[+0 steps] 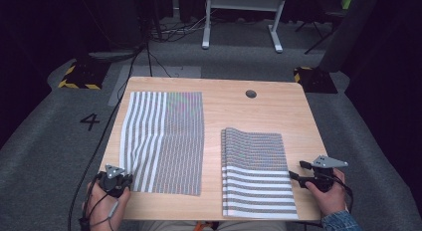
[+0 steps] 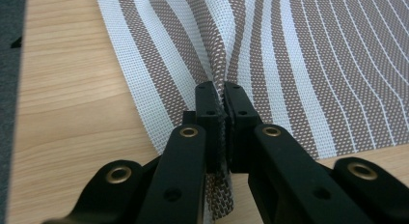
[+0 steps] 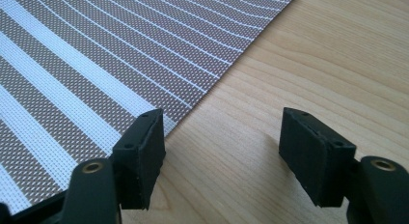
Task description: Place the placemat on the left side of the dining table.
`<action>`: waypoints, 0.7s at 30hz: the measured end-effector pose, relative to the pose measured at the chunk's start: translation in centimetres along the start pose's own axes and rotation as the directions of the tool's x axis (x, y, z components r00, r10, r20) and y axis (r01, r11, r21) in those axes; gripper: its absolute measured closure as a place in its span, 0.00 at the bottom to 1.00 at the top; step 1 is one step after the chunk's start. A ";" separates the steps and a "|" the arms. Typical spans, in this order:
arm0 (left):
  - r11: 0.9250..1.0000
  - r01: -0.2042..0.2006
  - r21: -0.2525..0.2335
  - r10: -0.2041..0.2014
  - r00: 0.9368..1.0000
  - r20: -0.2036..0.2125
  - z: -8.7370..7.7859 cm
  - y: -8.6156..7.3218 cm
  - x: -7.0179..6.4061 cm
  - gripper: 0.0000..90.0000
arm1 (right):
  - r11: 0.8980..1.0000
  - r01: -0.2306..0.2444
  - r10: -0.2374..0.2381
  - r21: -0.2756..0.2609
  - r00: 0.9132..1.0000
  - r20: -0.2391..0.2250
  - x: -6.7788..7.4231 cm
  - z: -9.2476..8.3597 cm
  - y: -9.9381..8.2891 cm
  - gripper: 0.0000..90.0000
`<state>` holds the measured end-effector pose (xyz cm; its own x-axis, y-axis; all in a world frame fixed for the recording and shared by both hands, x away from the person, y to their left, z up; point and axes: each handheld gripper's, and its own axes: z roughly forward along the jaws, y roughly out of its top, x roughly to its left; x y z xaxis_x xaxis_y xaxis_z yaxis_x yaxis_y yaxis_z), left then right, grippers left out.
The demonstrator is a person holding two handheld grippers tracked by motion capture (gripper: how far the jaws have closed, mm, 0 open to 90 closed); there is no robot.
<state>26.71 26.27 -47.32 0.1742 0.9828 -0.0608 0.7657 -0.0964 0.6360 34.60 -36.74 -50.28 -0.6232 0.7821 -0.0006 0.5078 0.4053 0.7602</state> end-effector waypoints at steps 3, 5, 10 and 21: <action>1.000 0.018 -0.001 -0.018 1.000 -0.012 -0.4 -0.3 1.0 0.97 | 1.000 0.000 0.000 0.000 1.000 0.000 0.0 0.0 0.0 0.37; 1.000 0.021 0.005 -0.021 1.000 -0.021 -0.7 -0.5 1.6 0.97 | 1.000 0.000 0.000 0.000 1.000 0.000 0.0 0.0 0.0 0.37; 0.999 0.034 0.014 -0.034 0.999 -0.029 -1.0 -0.5 2.3 0.96 | 1.000 0.000 0.000 0.000 1.000 0.000 0.0 0.0 0.0 0.37; 0.997 0.038 -0.068 -0.041 0.998 -0.050 -2.4 -1.3 1.1 0.42 | 1.000 0.000 0.000 0.000 1.000 0.000 0.0 0.0 0.0 0.37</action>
<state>24.49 27.86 -46.38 0.1115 0.9926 -0.0484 0.7281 -0.0484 0.6838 34.60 -36.74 -50.28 -0.6231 0.7822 -0.0008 0.5078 0.4053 0.7601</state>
